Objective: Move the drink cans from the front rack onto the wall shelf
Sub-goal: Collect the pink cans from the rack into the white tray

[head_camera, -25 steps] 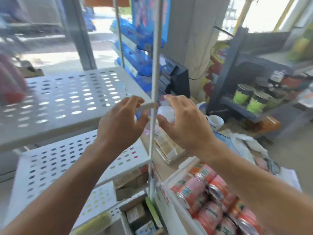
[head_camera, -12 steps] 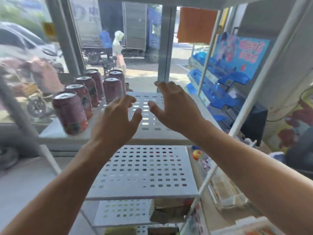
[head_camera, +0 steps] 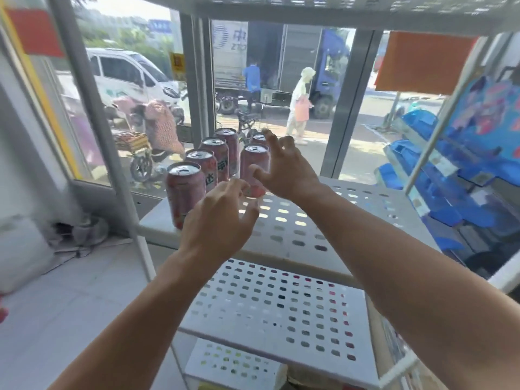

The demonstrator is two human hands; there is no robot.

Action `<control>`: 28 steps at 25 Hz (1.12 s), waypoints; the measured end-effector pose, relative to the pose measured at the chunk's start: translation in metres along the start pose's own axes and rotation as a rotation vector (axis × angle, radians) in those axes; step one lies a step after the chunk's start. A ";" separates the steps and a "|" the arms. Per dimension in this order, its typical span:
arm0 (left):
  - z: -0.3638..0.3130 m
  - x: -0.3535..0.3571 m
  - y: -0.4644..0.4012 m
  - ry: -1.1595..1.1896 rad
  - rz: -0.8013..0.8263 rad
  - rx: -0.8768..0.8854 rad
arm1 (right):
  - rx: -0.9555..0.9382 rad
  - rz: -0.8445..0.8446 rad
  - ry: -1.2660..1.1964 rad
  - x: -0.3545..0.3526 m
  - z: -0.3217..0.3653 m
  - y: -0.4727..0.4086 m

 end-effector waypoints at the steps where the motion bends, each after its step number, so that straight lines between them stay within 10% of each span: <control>1: 0.002 0.001 0.000 -0.001 0.007 -0.012 | 0.017 0.001 -0.004 0.007 -0.002 -0.006; 16: 0.012 0.001 0.002 0.255 0.022 -0.052 | 0.129 -0.170 -0.714 -0.009 -0.011 0.038; 22: -0.014 0.009 0.009 0.922 0.559 0.010 | 0.029 0.075 -1.222 -0.054 0.013 0.101; 28: -0.064 0.011 0.050 0.843 0.349 0.052 | 0.311 -0.078 -0.989 -0.060 0.001 0.172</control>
Point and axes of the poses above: each hand's wrist, its own y-axis away from the middle knuckle, its own x-axis out of the palm, z = x × y, the point moved 4 cm from there along -y, towards the middle knuckle, and after that the axes turned 9 degrees about -y, right-handed, at the moved point
